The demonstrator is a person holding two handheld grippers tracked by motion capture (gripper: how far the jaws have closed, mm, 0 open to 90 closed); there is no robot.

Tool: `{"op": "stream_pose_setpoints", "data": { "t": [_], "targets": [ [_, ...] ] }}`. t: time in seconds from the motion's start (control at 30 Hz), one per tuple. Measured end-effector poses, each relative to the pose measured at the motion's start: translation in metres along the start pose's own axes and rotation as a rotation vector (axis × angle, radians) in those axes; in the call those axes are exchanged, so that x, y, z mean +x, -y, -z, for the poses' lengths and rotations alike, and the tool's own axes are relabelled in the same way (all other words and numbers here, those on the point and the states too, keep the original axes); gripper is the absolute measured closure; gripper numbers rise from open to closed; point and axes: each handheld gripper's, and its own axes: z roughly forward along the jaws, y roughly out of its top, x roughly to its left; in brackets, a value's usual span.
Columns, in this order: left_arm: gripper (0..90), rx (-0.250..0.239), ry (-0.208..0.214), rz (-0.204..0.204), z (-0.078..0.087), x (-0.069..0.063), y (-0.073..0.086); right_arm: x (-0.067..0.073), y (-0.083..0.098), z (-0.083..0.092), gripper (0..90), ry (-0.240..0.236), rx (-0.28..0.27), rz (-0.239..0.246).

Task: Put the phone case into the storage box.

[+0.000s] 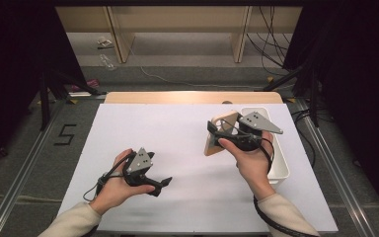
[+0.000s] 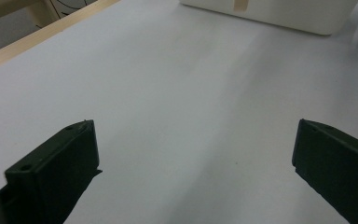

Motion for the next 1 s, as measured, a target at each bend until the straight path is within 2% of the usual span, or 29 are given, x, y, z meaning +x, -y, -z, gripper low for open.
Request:
{"op": "stream_pose_setpoints", "data": {
  "t": [0.3,1.0],
  "targets": [
    [0.2,0.029,-0.009,0.005,0.004,0.005,0.005,-0.008,-0.006,0.005,12.2,0.024,-0.016,-0.006],
    [0.2,0.037,-0.018,0.02,0.007,0.008,0.008,-0.024,-0.015,0.016,12.2,0.086,-0.039,-0.016]
  ]
}}
